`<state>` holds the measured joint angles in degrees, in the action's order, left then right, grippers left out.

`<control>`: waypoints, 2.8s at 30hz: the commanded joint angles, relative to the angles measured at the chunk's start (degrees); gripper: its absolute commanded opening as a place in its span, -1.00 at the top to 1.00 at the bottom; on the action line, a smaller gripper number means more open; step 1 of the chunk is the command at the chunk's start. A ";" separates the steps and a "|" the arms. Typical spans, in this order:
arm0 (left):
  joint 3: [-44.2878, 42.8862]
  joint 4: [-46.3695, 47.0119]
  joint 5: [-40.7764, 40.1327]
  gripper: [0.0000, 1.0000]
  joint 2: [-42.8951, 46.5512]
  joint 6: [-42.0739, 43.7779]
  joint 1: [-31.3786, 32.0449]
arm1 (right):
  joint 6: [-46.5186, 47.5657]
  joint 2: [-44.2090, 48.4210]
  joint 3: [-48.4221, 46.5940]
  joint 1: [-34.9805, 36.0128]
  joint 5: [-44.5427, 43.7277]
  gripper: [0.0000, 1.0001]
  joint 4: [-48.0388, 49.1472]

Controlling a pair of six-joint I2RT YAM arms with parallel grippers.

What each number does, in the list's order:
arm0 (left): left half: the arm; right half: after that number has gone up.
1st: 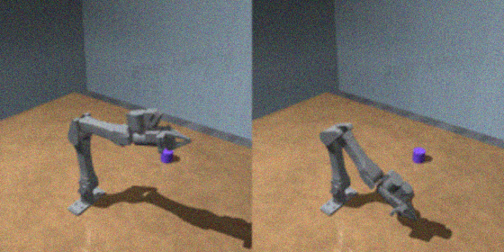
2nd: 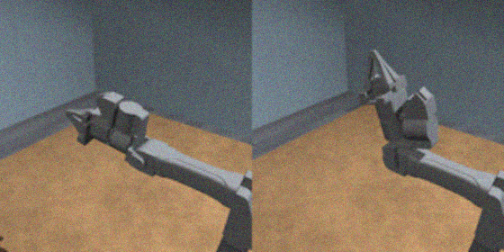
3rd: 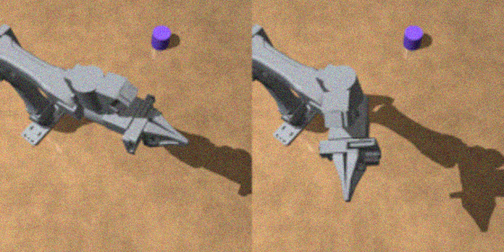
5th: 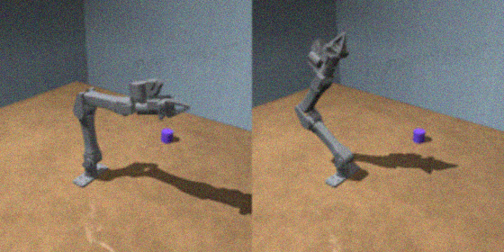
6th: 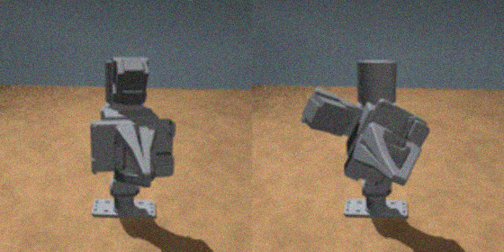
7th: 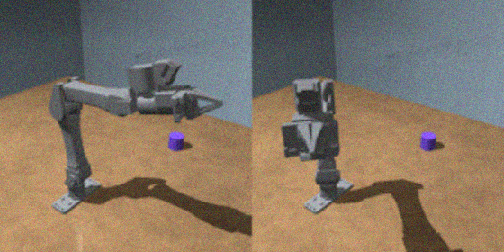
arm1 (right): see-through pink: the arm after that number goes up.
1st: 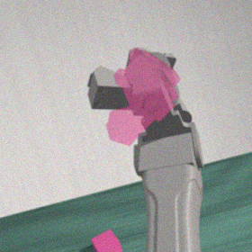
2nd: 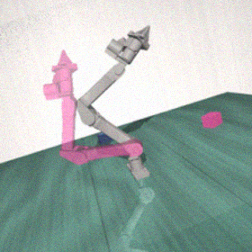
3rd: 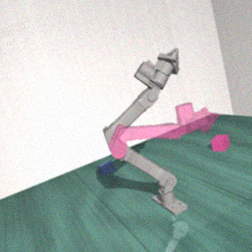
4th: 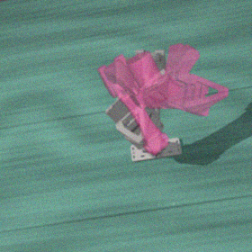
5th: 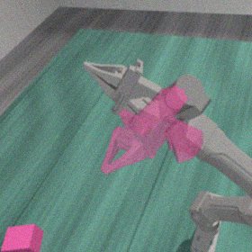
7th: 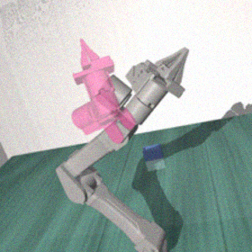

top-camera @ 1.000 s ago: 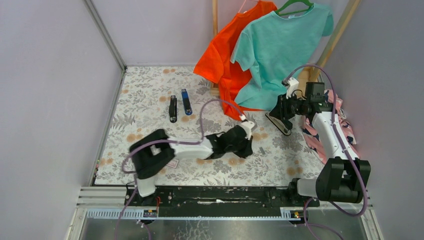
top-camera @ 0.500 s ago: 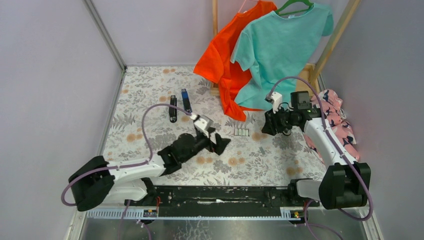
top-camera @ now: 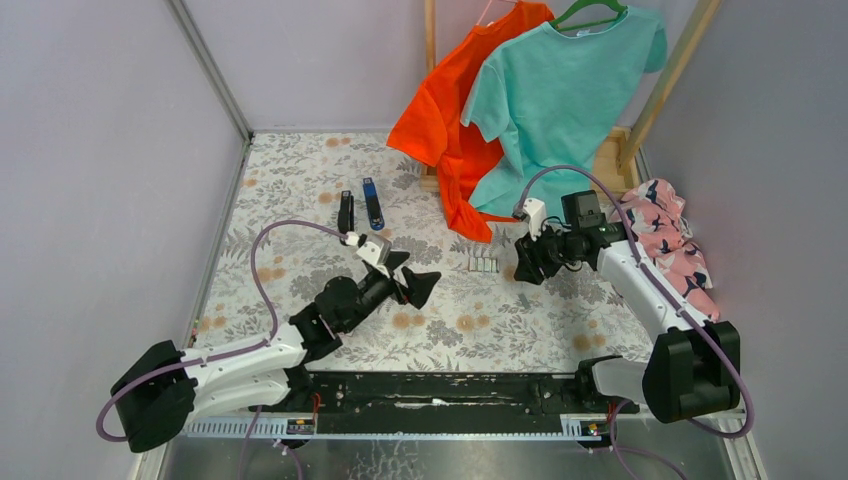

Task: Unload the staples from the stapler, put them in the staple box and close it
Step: Pick up the staple from the center of the board.

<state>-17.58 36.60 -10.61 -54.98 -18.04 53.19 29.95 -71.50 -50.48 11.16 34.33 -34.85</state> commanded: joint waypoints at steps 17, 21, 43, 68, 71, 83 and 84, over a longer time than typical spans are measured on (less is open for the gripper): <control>-1.18 1.73 -4.94 -1.00 1.13 2.84 -0.54 | 2.89 -2.24 -2.27 1.07 -2.69 -0.07 -3.37; -1.31 1.60 -5.53 -1.00 1.17 3.00 -0.54 | 3.27 -3.39 -3.42 1.11 -2.45 -0.07 -4.07; -1.49 1.05 -7.76 -1.00 1.89 3.37 -0.63 | 1.59 -6.63 -3.50 5.08 -5.52 -0.05 -5.44; -1.05 -0.76 -8.63 -1.00 3.87 3.10 -0.60 | 0.57 -7.06 -2.26 5.29 -6.66 -0.05 -4.72; -0.96 -0.65 -8.81 -1.00 3.82 3.17 -0.63 | 0.30 -7.06 -1.54 5.41 -6.66 -0.05 -4.36; -0.39 0.31 -8.74 -1.00 3.14 2.42 -0.56 | -0.79 -6.91 -0.75 5.96 -6.73 -0.05 -3.41; -0.43 0.31 -8.73 -1.00 3.03 2.40 -0.55 | -0.79 -6.81 -0.62 5.98 -6.81 -0.05 -3.32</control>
<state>-17.89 35.55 -18.06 -51.83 -15.86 52.82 30.00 -78.98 -51.44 16.51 27.88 -38.94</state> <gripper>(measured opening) 0.998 0.525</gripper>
